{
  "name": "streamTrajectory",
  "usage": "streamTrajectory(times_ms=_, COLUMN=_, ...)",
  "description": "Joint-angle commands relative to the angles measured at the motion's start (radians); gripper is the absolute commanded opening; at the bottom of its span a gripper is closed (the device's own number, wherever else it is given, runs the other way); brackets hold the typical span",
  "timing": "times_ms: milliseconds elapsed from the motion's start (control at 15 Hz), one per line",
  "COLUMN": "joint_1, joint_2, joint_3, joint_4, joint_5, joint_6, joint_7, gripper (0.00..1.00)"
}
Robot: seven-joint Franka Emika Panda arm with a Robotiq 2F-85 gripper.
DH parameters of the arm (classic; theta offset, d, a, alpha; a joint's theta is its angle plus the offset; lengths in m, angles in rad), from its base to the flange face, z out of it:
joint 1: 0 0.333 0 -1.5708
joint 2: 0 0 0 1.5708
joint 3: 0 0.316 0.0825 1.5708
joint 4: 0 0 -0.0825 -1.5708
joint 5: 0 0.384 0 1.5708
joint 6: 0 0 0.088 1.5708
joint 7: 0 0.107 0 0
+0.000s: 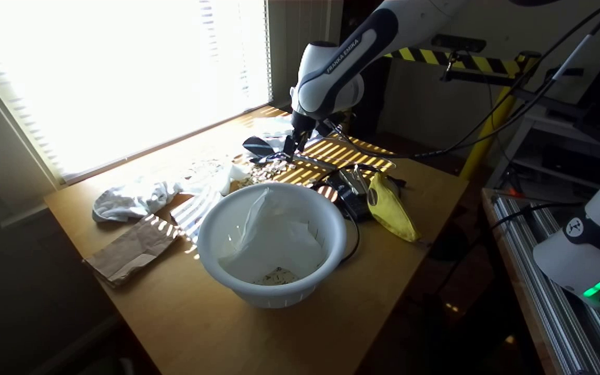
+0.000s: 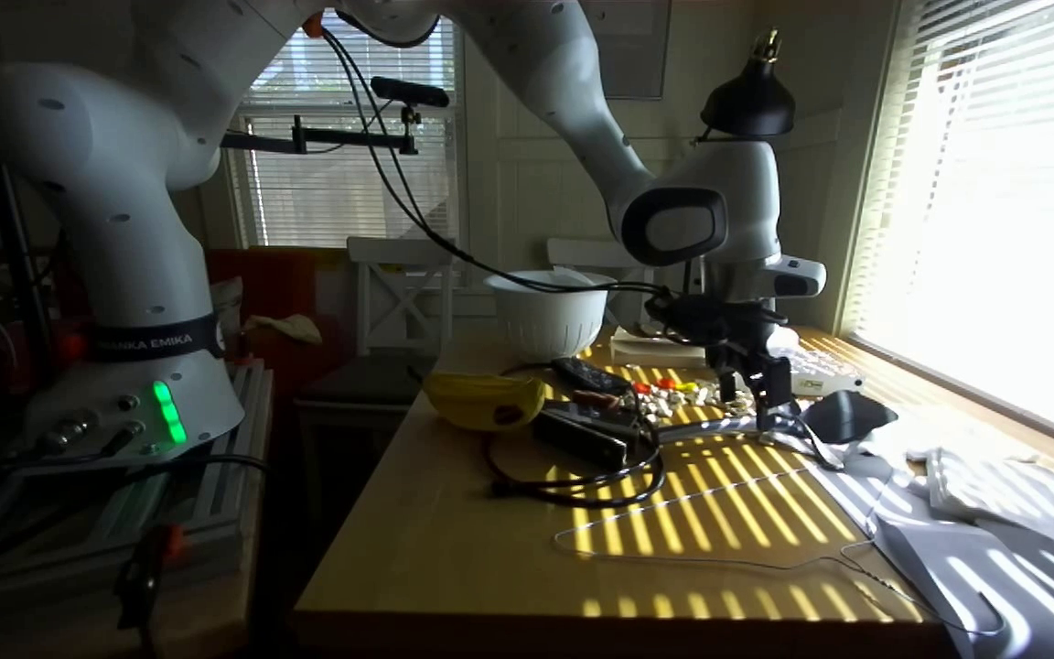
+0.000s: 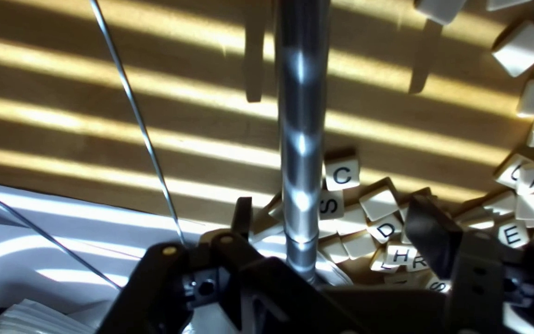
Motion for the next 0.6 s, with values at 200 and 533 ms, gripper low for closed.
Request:
streamTrajectory(times_ms=200, joint_1=-0.038, joint_2=0.048, joint_3=0.029, joint_4=0.114, joint_5=-0.003, joint_6=-0.123, joint_7=-0.01, gripper=0.82)
streamTrajectory(times_ms=533, joint_1=-0.051, joint_2=0.088, joint_3=0.026, joint_4=0.18, joint_5=0.0, joint_6=-0.181, joint_7=-0.01, gripper=0.81)
